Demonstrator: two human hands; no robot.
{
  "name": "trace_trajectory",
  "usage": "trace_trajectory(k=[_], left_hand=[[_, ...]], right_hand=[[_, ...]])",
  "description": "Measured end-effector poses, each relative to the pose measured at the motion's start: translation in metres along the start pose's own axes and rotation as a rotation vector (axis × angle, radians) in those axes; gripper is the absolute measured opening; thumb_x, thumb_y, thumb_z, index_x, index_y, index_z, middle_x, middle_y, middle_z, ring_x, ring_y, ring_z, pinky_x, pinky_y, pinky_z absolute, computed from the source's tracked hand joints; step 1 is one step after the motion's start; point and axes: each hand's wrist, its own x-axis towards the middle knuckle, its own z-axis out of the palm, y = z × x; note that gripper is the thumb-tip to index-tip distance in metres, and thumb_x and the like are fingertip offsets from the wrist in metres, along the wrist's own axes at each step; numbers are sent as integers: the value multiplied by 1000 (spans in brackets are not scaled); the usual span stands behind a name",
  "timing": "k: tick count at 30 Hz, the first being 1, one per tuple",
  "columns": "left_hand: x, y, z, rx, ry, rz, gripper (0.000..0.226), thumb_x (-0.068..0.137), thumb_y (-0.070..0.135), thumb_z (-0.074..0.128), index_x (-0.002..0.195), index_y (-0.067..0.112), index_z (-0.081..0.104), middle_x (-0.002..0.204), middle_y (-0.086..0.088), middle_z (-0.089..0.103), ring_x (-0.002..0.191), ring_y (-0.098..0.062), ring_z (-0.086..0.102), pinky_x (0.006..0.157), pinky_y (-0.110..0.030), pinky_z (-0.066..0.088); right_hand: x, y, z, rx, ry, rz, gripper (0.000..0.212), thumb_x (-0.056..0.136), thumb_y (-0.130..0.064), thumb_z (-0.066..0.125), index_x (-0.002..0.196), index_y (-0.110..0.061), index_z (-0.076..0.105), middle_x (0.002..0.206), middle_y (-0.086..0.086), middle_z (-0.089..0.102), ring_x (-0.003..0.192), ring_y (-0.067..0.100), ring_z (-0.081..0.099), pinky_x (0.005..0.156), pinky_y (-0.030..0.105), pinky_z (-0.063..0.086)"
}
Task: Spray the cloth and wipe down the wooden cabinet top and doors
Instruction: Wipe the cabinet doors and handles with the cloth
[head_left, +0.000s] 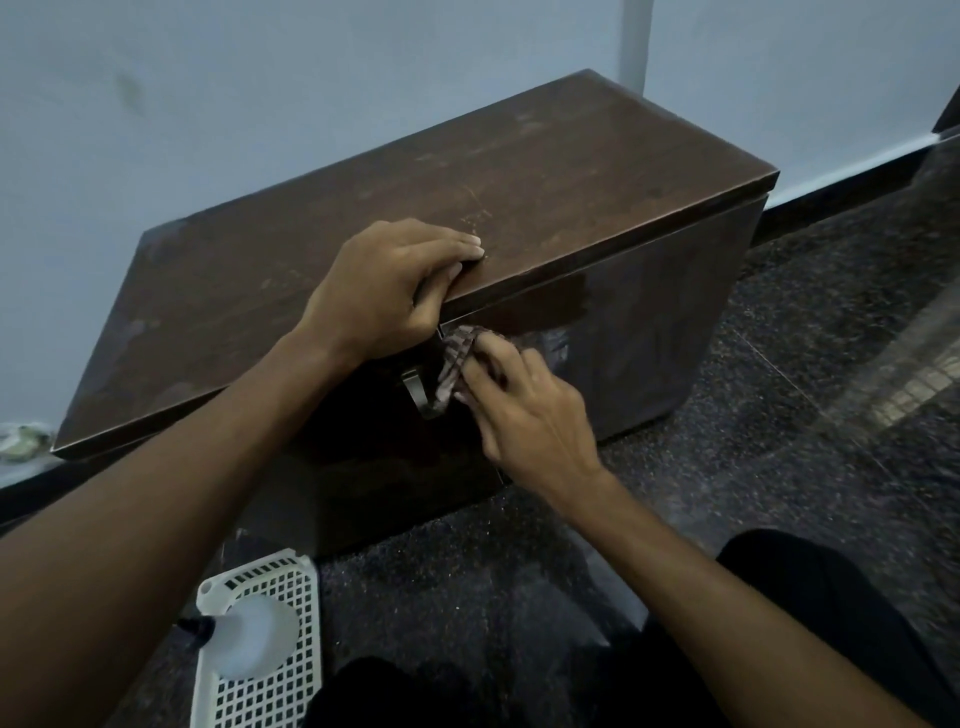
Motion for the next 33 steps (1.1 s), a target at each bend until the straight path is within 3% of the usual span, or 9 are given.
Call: trace_trajectory(k=[5,10,12,16,19,22,26,33], left_hand=[[-1,0,0,6,-5,-4,26,92,8,61,112,13,76,116,-1,74,105,-20,70,86,-44,56],[-1,0,-2,9,-19,-5,27,92,8,61,113,14,76,117,0,74,108,-18,69,86,-42,55],[-1,1,-2,15,-24,-9,26,92,8,61,113,14,76,117,0,74,108,-18,69,86,-41,54],[-1,2,-3,9,-29,-11,26,91,7,62,113,13,76,116,-1,74,108,-19,69,88,-39,54],[-1,1,-3,3,-25,-16,27,91,7,62,113,13,76,117,-1,74,108,-19,69,89,-40,54],[-2,0,-2,-2,-27,-17,27,91,8,61,113,14,76,117,0,74,108,-18,69,89,-40,54],[-1,-1,-2,1,-33,-19,27,91,8,61,113,14,76,117,0,74,108,-18,69,89,-39,54],[0,-1,-4,1,-46,-5,28,90,6,61,113,12,76,117,-2,74,108,-20,69,90,-30,49]], right_hand=[[-7,28,-8,-20,42,155,31,90,-20,55,119,-13,65,140,2,50,90,27,59,55,37,53],[-19,47,1,102,149,404,33,86,-17,49,113,-8,65,142,7,43,107,32,62,69,39,57],[-22,42,10,112,121,306,31,88,-15,52,114,-6,65,142,7,40,106,32,61,72,40,58],[-32,43,21,31,19,76,40,86,-13,53,125,-5,63,140,5,37,91,29,60,59,39,57],[-34,58,16,-79,88,140,34,81,-10,57,113,-5,67,137,4,39,84,31,59,54,38,54],[-28,69,10,-18,219,308,32,79,-7,56,109,-4,68,137,5,41,96,35,62,64,38,57],[-28,54,17,79,121,49,35,80,-4,64,115,-8,62,137,6,42,93,35,62,64,41,58],[-46,73,32,-102,34,-86,52,80,-4,66,128,-17,52,131,3,42,77,25,51,53,33,48]])
